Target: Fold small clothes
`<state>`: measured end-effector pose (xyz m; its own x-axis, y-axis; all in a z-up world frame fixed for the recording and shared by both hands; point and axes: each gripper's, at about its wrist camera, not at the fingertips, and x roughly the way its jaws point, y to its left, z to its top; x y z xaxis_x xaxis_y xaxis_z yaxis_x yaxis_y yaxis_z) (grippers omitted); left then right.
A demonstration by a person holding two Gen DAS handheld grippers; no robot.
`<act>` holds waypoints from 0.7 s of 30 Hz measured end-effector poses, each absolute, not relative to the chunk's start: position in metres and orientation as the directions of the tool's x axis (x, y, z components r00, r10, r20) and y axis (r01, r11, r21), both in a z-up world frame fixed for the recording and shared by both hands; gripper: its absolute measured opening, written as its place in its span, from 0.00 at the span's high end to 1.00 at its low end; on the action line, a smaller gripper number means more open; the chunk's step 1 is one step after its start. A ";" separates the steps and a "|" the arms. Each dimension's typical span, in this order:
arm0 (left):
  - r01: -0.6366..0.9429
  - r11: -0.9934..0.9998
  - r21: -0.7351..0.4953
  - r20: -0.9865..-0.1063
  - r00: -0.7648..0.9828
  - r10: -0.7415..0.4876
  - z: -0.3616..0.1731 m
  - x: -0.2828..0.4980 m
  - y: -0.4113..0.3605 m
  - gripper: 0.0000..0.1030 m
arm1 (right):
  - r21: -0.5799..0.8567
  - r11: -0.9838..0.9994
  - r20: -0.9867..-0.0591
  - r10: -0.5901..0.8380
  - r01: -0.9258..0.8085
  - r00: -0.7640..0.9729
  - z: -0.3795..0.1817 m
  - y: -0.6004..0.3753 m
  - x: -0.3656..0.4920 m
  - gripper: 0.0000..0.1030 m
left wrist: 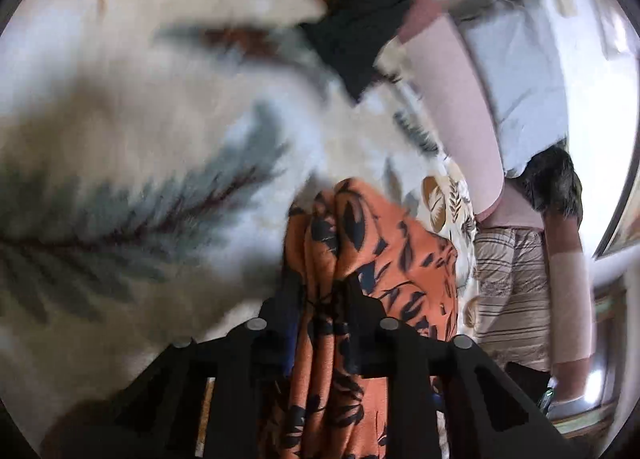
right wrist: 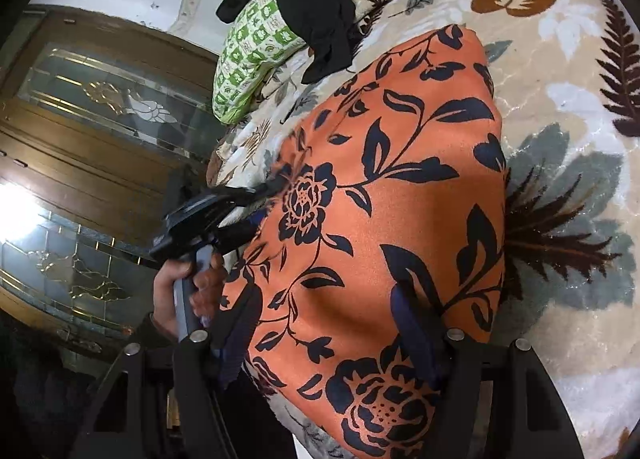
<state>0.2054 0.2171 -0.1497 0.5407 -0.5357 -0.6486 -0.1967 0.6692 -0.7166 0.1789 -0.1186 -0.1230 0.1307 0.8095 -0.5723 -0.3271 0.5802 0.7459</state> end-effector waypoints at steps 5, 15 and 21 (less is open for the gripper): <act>-0.312 0.581 -0.752 -0.647 0.518 -0.559 -0.180 0.200 0.226 0.66 | 0.758 0.576 -0.569 0.814 -0.306 0.121 -0.126 -0.119 0.181 0.32; -0.193 0.786 -0.588 -0.704 0.600 -0.379 -0.099 0.150 0.210 0.31 | 0.727 0.617 -0.610 0.782 -0.303 0.128 -0.114 -0.112 0.179 0.32; -0.224 0.781 -0.583 -0.727 0.573 -0.378 -0.111 0.126 0.199 0.31 | 0.737 0.580 -0.549 0.813 -0.347 0.193 -0.084 -0.117 0.174 0.32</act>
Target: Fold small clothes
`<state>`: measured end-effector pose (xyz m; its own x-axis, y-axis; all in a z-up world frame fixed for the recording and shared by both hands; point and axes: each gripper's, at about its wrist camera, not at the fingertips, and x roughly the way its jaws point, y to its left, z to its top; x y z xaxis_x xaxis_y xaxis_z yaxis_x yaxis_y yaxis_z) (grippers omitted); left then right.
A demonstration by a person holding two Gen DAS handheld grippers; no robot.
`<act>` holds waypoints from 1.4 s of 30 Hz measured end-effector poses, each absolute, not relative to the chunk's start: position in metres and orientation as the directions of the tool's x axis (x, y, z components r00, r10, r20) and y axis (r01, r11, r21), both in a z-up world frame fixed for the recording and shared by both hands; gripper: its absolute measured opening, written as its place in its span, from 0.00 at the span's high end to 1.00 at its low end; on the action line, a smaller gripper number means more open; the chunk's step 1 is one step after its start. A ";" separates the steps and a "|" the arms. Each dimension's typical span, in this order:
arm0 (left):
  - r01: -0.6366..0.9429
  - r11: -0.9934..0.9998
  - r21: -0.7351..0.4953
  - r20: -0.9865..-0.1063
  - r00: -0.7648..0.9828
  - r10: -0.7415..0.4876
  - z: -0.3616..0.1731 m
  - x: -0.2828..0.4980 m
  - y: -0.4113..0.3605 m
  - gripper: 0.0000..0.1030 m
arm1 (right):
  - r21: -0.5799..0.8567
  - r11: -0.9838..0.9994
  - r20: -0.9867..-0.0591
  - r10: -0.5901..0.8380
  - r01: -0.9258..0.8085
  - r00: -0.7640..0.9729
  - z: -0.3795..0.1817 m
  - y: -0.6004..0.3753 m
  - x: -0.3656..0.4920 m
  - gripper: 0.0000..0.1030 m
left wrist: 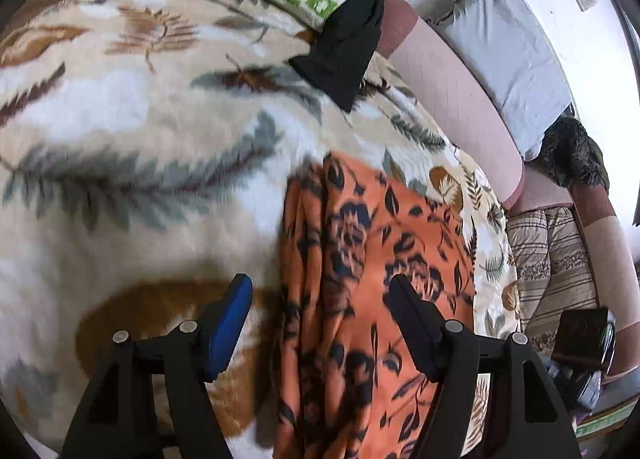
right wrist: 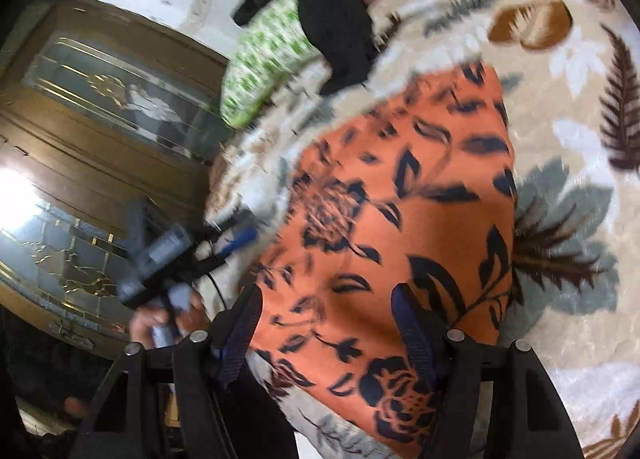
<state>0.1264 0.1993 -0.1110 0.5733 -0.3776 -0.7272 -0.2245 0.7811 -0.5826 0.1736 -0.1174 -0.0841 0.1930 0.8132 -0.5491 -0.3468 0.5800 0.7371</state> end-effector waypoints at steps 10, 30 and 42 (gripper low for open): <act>-0.191 0.849 -0.492 -0.774 0.543 -0.326 -0.109 0.105 0.171 0.31 | 0.777 0.574 -0.516 0.816 -0.259 0.262 -0.086 -0.151 0.174 0.26; -0.130 0.884 -0.449 -0.790 0.520 -0.325 -0.115 0.132 0.153 0.22 | 0.787 0.610 -0.582 0.783 -0.089 0.219 -0.157 -0.186 0.214 0.26; -0.086 0.925 -0.371 -0.806 0.524 -0.274 -0.108 0.131 0.142 0.22 | 0.766 0.637 -0.610 0.763 -0.089 0.212 -0.156 -0.165 0.215 0.26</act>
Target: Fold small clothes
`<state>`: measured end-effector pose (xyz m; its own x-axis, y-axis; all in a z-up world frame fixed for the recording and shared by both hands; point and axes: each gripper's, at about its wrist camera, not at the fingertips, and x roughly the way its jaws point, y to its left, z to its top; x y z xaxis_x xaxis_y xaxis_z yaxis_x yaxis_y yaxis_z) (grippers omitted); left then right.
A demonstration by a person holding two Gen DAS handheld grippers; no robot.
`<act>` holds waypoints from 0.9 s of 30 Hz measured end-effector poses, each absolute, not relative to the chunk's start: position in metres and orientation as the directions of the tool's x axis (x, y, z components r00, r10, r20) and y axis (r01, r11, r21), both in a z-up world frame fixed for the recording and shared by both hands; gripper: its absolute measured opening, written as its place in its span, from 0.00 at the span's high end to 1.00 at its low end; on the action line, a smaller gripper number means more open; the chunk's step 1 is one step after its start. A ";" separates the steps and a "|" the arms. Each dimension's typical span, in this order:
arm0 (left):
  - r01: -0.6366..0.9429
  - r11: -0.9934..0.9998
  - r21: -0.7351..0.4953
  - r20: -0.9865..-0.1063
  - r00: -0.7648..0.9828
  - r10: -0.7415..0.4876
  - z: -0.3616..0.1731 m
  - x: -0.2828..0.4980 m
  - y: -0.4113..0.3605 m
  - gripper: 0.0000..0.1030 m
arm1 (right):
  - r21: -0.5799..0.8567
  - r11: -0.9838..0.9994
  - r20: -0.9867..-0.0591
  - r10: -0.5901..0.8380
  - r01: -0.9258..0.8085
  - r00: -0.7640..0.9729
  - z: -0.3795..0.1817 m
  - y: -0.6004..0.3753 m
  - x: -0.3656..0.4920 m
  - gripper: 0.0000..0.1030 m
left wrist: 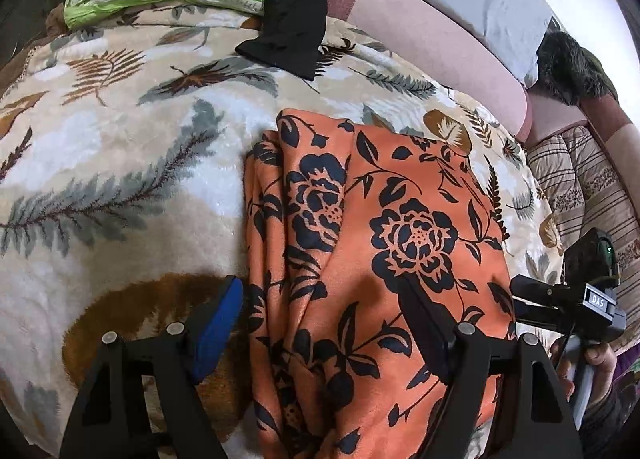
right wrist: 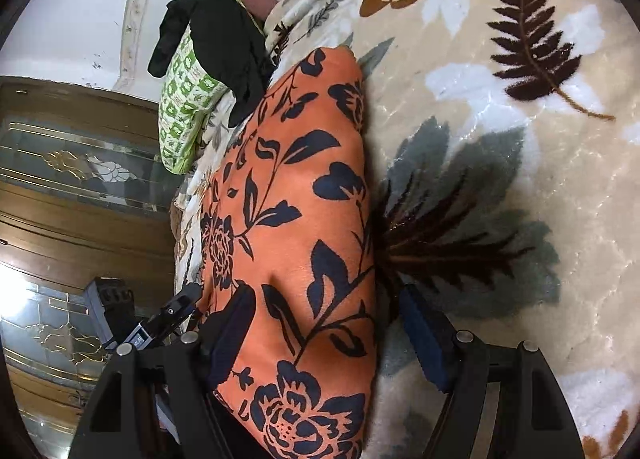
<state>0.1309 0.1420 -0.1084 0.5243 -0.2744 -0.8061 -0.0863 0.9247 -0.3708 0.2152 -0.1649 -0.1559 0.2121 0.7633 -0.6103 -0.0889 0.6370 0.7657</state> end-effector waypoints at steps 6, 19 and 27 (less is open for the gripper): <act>-0.087 0.923 -0.374 -0.799 0.536 -0.273 -0.103 0.130 0.145 0.22 | 0.761 0.639 -0.608 0.762 -0.107 0.223 -0.148 -0.164 0.217 0.26; -0.182 0.823 -0.538 -0.778 0.483 -0.402 -0.136 0.137 0.171 0.22 | 0.761 0.633 -0.607 0.772 -0.141 0.191 -0.160 -0.136 0.228 0.25; -0.104 0.838 -0.535 -0.776 0.454 -0.438 -0.145 0.146 0.162 0.60 | 0.760 0.640 -0.614 0.764 -0.115 0.196 -0.170 -0.128 0.237 0.39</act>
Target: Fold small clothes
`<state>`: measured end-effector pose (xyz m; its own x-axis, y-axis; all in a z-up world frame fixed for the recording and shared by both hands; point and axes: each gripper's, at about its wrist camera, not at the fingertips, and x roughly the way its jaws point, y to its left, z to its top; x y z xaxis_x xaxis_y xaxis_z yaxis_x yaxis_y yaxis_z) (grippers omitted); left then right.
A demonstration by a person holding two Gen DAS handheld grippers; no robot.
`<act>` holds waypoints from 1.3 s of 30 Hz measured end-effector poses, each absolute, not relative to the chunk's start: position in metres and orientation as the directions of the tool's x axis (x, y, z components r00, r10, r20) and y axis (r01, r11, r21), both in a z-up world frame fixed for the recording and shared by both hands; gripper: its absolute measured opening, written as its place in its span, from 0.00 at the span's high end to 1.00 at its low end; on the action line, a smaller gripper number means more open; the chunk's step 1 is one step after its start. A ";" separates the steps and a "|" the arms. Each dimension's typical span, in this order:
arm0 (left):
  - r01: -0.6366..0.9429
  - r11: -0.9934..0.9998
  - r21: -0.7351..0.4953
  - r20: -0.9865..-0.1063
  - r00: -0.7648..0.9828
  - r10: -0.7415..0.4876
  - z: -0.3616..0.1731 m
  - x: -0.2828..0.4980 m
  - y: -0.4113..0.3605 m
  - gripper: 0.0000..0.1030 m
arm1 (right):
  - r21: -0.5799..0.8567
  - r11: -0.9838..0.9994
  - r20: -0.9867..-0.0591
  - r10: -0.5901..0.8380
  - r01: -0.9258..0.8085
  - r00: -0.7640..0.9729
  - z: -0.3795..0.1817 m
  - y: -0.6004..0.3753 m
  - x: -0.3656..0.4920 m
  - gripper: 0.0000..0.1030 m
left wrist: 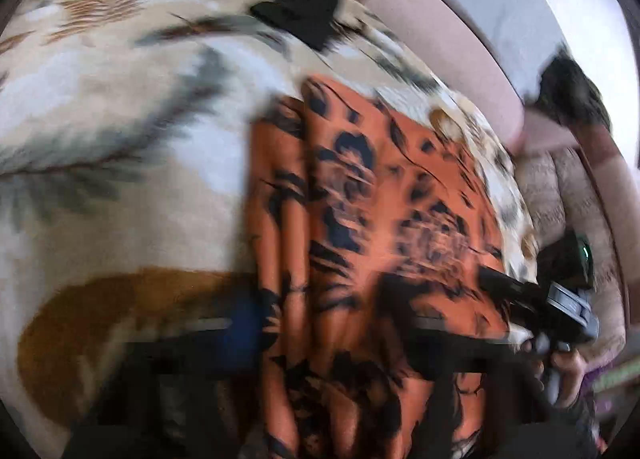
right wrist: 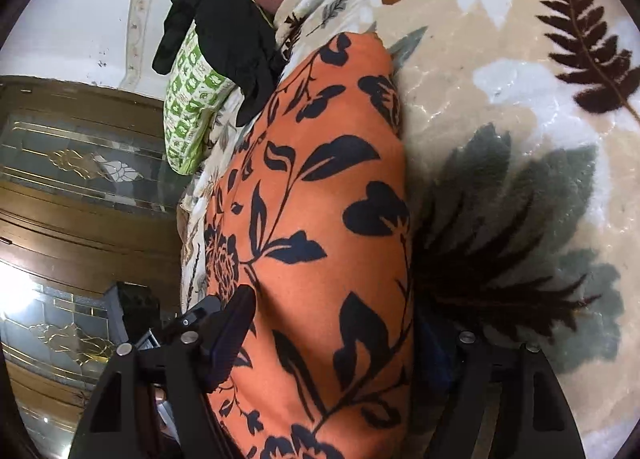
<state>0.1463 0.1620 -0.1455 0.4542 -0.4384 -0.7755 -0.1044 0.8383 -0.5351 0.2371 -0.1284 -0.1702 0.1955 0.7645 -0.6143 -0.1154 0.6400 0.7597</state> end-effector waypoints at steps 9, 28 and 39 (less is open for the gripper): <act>-0.072 0.860 -0.506 -0.771 0.486 -0.412 -0.124 0.140 0.152 0.71 | 0.680 0.696 -0.658 0.718 -0.230 0.226 -0.135 -0.121 0.228 0.60; 0.114 0.858 -0.501 -0.704 0.523 -0.481 -0.075 0.140 0.047 0.71 | 0.629 0.737 -0.641 0.672 -0.247 0.372 -0.080 -0.232 0.191 0.60; 0.134 0.880 -0.456 -0.707 0.547 -0.449 -0.053 0.163 0.012 0.71 | 0.597 0.755 -0.648 0.652 -0.269 0.393 -0.060 -0.266 0.219 0.60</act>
